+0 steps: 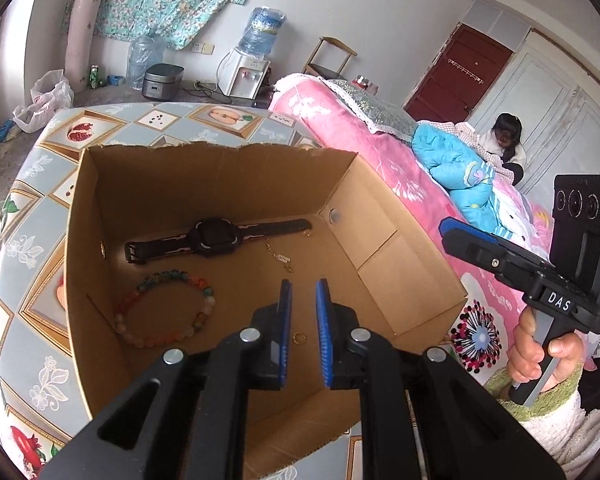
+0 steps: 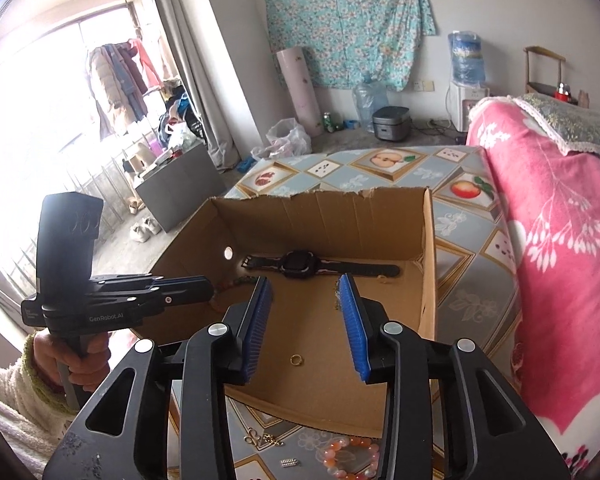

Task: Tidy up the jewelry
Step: 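Open both grippers over the box and withdraw them toward the table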

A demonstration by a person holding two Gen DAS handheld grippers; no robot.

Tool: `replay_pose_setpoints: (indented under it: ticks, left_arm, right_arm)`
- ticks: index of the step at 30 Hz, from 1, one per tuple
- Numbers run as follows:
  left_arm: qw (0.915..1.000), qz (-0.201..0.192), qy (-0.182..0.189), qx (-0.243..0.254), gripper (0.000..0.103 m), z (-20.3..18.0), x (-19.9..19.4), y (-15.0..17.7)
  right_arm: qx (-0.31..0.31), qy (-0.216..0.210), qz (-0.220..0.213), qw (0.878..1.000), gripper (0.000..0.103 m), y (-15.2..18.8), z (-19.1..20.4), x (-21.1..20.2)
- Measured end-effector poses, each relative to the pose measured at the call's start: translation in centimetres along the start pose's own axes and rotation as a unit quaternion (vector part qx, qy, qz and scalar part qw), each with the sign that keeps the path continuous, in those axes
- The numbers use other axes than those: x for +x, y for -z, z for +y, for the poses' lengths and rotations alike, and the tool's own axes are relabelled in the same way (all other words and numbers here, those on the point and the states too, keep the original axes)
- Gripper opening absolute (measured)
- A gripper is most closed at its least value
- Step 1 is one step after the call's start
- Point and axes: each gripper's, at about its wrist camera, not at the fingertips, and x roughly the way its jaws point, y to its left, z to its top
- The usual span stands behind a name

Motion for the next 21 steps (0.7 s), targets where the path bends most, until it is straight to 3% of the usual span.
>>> replay_pose_setpoints:
  ticks: [7, 11, 15, 21]
  left_arm:
    - [0.9978, -0.041, 0.0, 0.053, 0.013, -2.1, -4.4, 2.2]
    - [0.9947, -0.044, 0.012, 0.092, 0.024, -3.3, -7.0, 5.5]
    - [0.9934, -0.017, 0.012, 0.112, 0.034, -4.3, -7.5, 9.2]
    - [0.9905, 0.028, -0.049, 0.125, 0.036, -5.0, -3.1, 13.5]
  right_arm:
    - [-0.007, -0.028, -0.032, 0.999, 0.037, 2.0, 1.4, -4.0]
    - [-0.028, -0.037, -0.023, 0.999, 0.038, 5.5, 3.0, -5.8]
    - [-0.026, -0.033, 0.021, 0.999, 0.038, 9.6, 4.0, -5.3]
    - [0.006, -0.028, 0.105, 0.994, 0.038, 14.0, 3.4, -1.1]
